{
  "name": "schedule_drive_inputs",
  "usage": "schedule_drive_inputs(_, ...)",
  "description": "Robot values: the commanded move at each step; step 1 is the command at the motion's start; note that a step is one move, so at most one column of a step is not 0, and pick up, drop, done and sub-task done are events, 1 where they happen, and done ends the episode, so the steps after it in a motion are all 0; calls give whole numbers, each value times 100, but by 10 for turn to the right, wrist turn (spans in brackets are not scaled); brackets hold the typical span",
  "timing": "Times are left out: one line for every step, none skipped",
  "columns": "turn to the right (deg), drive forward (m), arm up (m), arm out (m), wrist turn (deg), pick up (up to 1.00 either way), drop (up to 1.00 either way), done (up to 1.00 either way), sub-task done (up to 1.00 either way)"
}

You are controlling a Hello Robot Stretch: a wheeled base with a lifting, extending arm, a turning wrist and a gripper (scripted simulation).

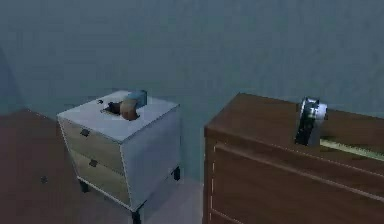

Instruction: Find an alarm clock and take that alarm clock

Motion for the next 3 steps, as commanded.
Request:
schedule_drive_inputs(-450,0,0,0,0,0,0,0,0)
schedule_drive_inputs(-120,0,0,0,0,0,0,0,0)
schedule_drive_inputs(450,0,0,0,0,0,0,0,0)
